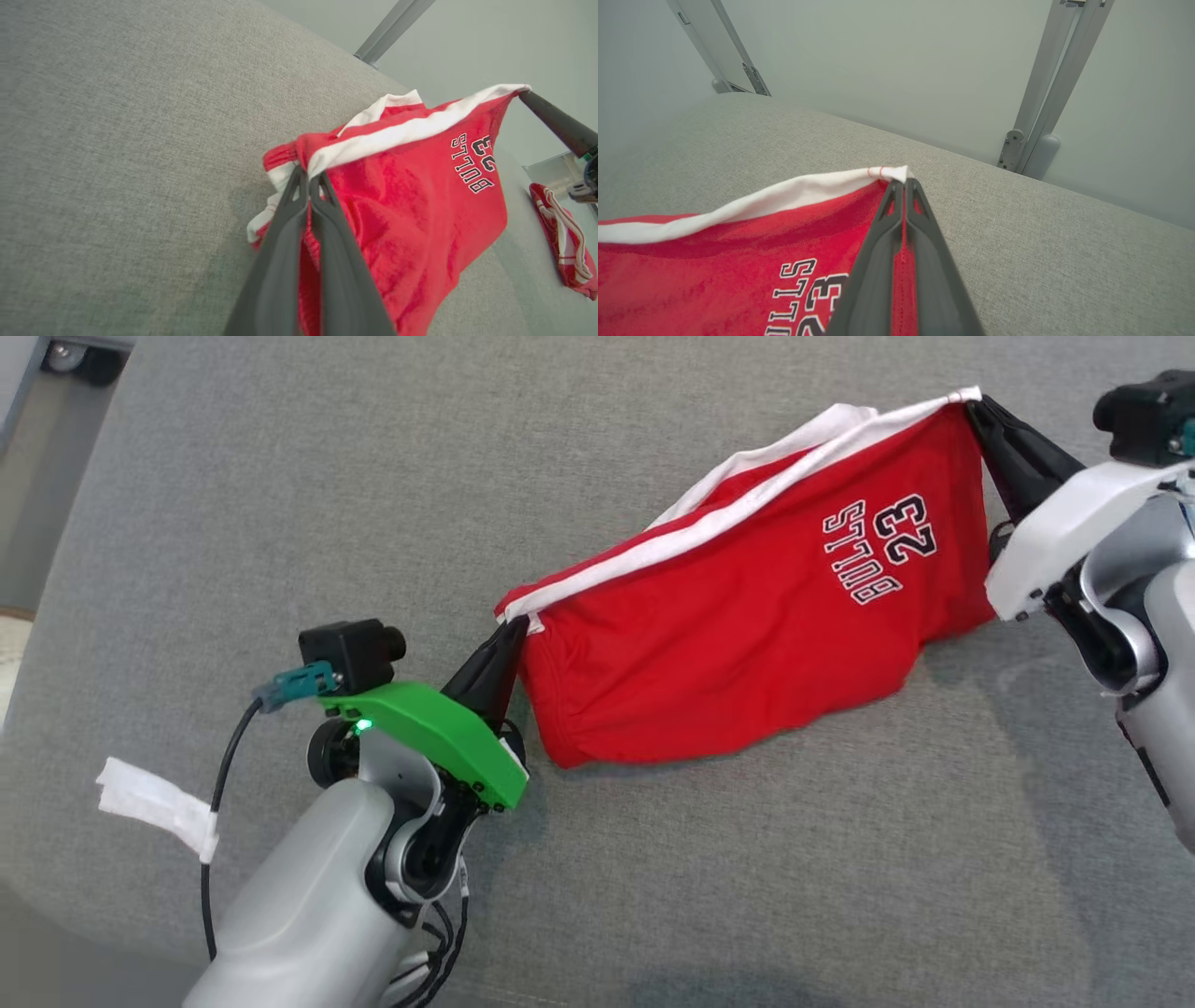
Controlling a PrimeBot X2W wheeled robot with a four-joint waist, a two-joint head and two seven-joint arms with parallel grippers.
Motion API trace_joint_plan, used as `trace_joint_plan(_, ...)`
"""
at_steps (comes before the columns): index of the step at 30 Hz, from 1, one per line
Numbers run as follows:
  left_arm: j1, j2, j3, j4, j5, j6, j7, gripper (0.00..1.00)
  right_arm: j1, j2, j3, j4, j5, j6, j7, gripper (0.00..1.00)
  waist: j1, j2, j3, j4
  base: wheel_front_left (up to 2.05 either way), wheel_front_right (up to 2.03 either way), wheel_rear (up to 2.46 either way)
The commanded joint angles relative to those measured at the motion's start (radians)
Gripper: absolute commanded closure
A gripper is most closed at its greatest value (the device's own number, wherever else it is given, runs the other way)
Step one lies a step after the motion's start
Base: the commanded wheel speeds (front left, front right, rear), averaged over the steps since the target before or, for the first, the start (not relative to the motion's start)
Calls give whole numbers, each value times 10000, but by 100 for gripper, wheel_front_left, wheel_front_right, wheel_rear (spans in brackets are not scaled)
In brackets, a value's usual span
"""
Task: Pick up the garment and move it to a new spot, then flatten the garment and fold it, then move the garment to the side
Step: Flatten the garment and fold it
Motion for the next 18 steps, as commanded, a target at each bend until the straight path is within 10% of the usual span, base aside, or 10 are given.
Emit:
trace_joint_plan(1, -363, -172, -64, 354, 136, -128, 42, 100, -343, 72, 185, 386, -19, -7, 41, 100, 0, 0, 639, 737, 0, 0, 0)
trace_joint_plan(16, -1997, -1005, -320, 3017, 366, -999, -444, 100, -2522, 573, 1132, 3565, -657, -10, -193, 100, 0, 0, 769, 777, 0, 0, 0)
trace_joint_plan(18, -2047, -1019, -330, 3164, 385, -1066, -533, 75, -2585, 672, 1162, 3755, -656, -10, -322, 100, 0, 0, 756, 715, 0, 0, 0)
